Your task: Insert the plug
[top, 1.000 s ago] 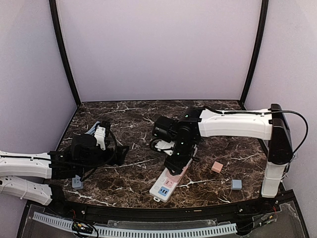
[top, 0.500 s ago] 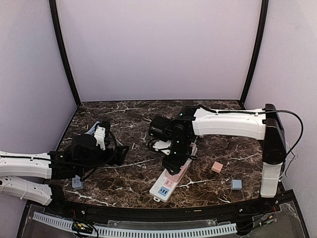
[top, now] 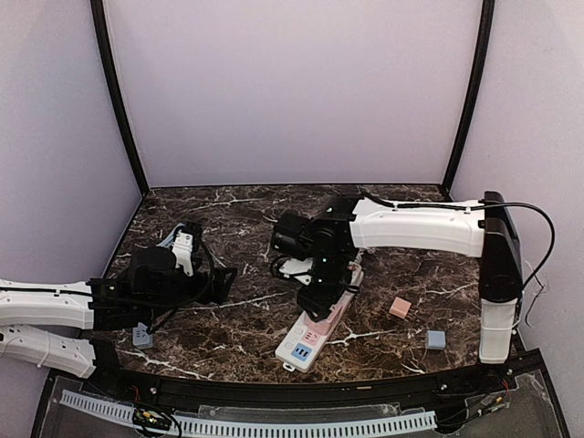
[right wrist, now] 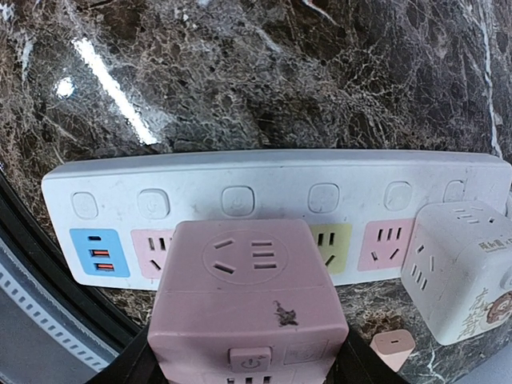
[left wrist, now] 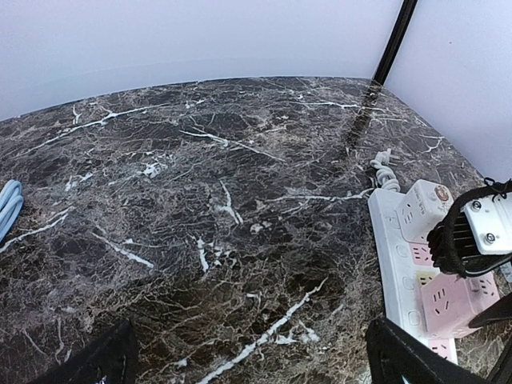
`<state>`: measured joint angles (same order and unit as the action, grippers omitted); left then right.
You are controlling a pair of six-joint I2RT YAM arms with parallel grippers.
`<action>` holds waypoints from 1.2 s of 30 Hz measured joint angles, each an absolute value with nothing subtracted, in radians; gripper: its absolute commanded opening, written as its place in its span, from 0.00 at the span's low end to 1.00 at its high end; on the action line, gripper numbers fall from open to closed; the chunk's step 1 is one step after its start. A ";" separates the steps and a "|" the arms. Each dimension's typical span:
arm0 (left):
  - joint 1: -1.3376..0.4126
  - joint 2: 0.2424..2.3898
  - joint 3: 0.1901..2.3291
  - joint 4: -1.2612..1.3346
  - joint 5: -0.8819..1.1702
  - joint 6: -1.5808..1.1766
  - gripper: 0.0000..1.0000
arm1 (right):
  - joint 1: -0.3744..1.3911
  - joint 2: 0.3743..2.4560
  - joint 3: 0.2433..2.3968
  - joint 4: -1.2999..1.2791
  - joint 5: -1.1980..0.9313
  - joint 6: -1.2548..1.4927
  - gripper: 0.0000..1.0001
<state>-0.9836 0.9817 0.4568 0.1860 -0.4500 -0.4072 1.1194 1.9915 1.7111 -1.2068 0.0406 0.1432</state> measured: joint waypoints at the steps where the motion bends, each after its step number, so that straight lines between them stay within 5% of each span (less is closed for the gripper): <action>1: -0.984 0.981 0.457 0.186 -0.450 -0.408 1.00 | 1.120 1.992 1.711 -1.206 0.040 0.143 0.00; 36: -0.984 0.964 0.453 0.186 -0.449 -0.408 1.00 | 1.152 2.038 1.718 -1.176 0.084 0.181 0.00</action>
